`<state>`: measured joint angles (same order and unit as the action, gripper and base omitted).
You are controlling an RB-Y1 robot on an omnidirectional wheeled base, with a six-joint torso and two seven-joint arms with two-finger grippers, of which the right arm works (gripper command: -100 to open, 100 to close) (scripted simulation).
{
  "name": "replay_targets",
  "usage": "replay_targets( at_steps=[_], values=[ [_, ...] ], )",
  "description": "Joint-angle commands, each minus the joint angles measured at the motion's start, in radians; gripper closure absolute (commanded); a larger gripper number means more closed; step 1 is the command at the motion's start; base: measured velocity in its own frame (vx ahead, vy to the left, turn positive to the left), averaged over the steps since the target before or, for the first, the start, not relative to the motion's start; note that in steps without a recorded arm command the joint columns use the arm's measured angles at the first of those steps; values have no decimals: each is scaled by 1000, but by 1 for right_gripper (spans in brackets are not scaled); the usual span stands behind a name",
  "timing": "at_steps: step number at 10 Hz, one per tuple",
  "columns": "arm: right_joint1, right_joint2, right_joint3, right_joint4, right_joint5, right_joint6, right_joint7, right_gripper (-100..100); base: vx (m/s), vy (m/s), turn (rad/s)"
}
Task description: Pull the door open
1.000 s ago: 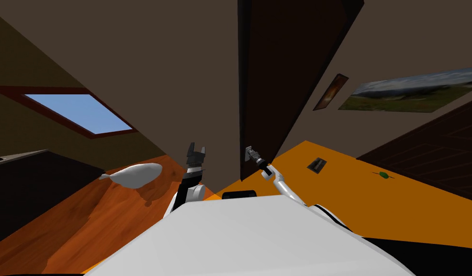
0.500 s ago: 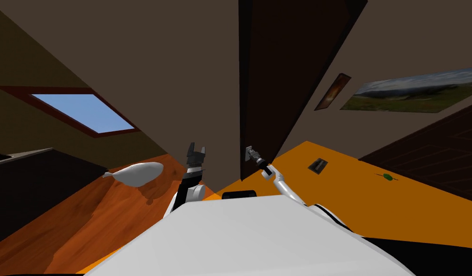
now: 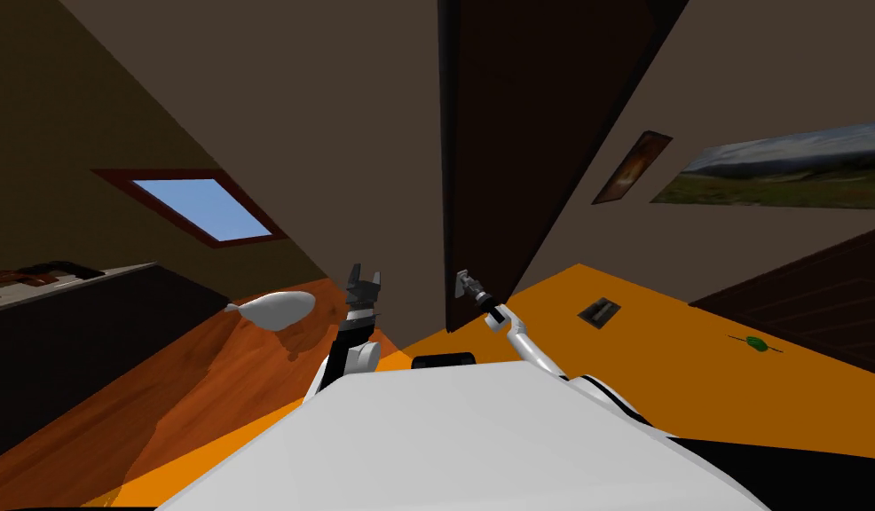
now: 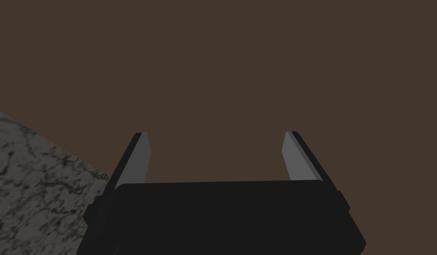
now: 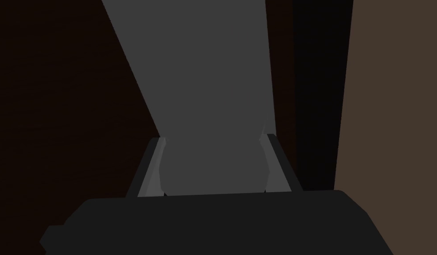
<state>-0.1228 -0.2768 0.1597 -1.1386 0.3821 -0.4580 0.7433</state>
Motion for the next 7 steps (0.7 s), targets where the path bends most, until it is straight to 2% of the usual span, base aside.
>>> replay_targets(
  at_steps=[1,5,6,7],
  values=[
    [-4,4,6,12,-22,-5,-46,100,-67,-46,115],
    [-20,1,9,36,-88,-8,-156,100,-73,-51,121],
    [-20,1,9,36,-88,-8,-171,100,-47,-47,46],
    [-25,0,9,43,-107,-9,-204,100,-42,-40,79]
  ],
)
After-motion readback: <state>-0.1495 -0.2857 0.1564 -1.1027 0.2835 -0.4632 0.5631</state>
